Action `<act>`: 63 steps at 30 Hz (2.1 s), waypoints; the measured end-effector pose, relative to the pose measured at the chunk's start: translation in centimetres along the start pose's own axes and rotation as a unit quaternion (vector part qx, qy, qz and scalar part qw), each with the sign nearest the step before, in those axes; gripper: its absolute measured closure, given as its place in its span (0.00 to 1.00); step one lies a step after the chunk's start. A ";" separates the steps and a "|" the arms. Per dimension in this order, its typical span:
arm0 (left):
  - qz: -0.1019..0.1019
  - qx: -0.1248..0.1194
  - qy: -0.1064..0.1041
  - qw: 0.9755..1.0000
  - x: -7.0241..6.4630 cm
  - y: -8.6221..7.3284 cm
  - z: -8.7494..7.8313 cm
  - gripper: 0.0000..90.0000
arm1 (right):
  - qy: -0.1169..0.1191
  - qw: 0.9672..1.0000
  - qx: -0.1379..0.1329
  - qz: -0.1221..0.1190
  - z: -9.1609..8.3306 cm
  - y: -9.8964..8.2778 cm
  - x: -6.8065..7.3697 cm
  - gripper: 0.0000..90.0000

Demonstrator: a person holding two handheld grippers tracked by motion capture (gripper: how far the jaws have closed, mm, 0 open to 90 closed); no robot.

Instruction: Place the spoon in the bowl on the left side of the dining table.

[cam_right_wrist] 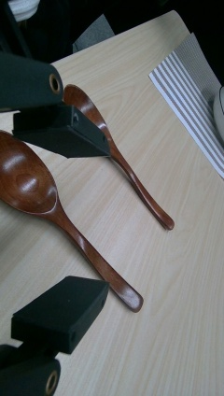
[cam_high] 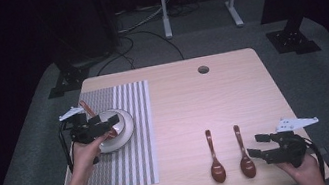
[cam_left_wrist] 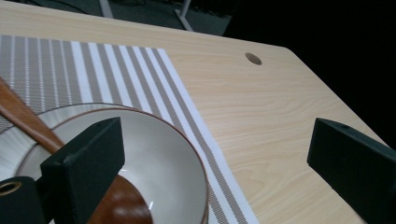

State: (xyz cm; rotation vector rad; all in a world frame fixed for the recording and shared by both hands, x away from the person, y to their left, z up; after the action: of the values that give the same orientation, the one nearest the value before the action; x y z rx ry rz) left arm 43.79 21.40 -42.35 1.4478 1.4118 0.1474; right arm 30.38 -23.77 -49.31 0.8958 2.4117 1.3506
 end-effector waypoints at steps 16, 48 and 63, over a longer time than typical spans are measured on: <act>0.035 0.031 -0.017 0.999 -2.6 -2.4 1.6 0.03 | 0.001 1.000 0.000 -0.001 -0.1 -0.1 0.0 0.31; 0.068 0.077 -0.037 0.994 -5.2 -6.6 3.9 0.03 | 0.002 1.000 0.003 -0.003 0.0 -0.1 0.1 0.31; 0.078 0.089 -0.051 0.992 -6.4 -7.9 4.3 0.03 | 0.002 1.000 0.002 -0.004 -0.1 -0.2 0.1 0.32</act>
State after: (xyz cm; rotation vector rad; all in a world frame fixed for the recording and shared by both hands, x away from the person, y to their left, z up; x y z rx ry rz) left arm 39.83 11.94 -46.33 1.6893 1.2545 0.0460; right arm 30.20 -23.84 -49.38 0.8852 2.4192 1.3473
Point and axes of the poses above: each handheld gripper's, and its own axes: z roughly forward along the jaws, y roughly out of its top, x roughly to its left, the point moved 9 cm from there along z, roughly forward along the jaws, and after that the axes turned 13 degrees about -z, right-handed, at the moved point
